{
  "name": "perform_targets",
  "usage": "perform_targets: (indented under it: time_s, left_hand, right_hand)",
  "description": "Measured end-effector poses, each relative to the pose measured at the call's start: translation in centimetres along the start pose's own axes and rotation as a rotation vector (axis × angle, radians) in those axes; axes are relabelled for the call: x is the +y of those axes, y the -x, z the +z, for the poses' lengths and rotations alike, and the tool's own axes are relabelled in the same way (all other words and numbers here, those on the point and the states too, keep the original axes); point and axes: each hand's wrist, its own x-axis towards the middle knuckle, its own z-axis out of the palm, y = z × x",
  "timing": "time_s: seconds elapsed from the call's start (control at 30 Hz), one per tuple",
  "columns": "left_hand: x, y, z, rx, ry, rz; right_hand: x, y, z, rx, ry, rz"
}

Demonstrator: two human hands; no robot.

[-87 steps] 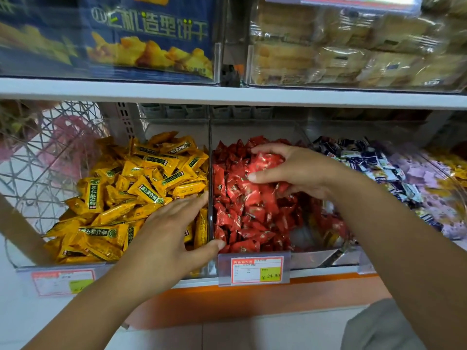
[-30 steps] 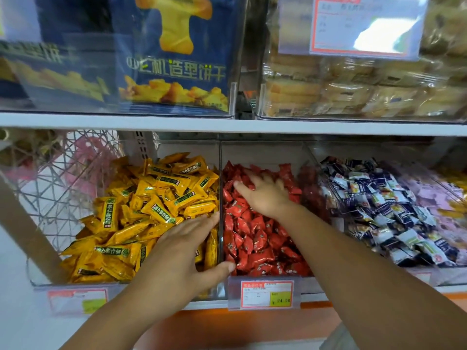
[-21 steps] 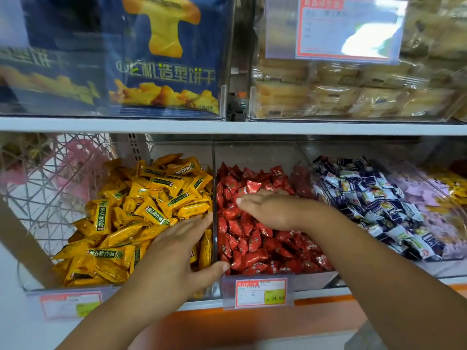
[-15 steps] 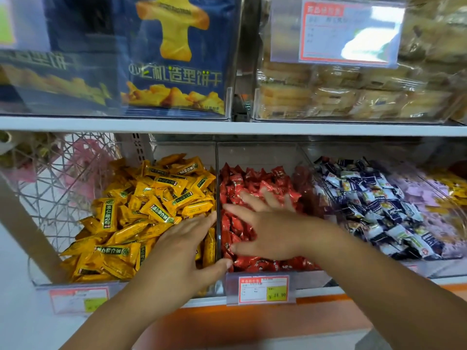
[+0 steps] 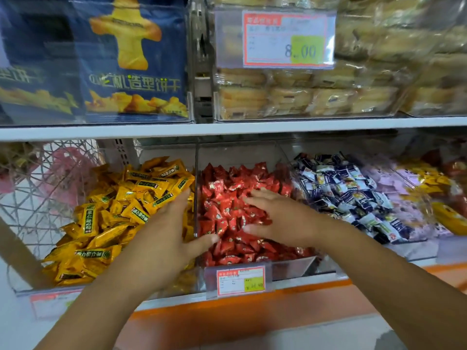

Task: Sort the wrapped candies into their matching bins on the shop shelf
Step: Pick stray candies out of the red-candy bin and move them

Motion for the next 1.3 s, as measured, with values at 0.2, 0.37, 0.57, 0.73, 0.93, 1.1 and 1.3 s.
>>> perform_targets:
  time_s: [0.2, 0.37, 0.57, 0.73, 0.93, 1.1, 1.3]
  left_hand:
    - [6.5, -0.8, 3.6, 0.163, -0.063, 0.381]
    - [10.6, -0.7, 8.1, -0.023, -0.051, 0.537]
    - [11.3, -2.9, 9.6, -0.001, -0.005, 0.436]
    - [10.3, -3.2, 10.6, -0.077, -0.088, 0.410]
    - [9.2, -3.1, 10.5, -0.094, -0.152, 0.436]
    - [8.5, -2.5, 10.0, -0.120, -0.183, 0.468]
    - [8.1, -2.6, 10.2, -0.128, -0.147, 0.496]
  right_hand:
    - [4.5, 7.6, -6.3, 0.476, -0.318, 0.070]
    - [9.8, 10.9, -5.8, 0.271, -0.264, 0.248]
    - [9.1, 8.4, -2.5, 0.101, 0.073, 0.150]
    - [8.8, 6.4, -2.0, 0.208, 0.065, 0.136]
    - [9.7, 7.5, -4.1, 0.156, -0.310, 0.198]
    - [8.4, 7.4, -1.8, 0.103, 0.025, 0.242]
    - [8.8, 8.5, -3.9, 0.281, -0.441, 0.265]
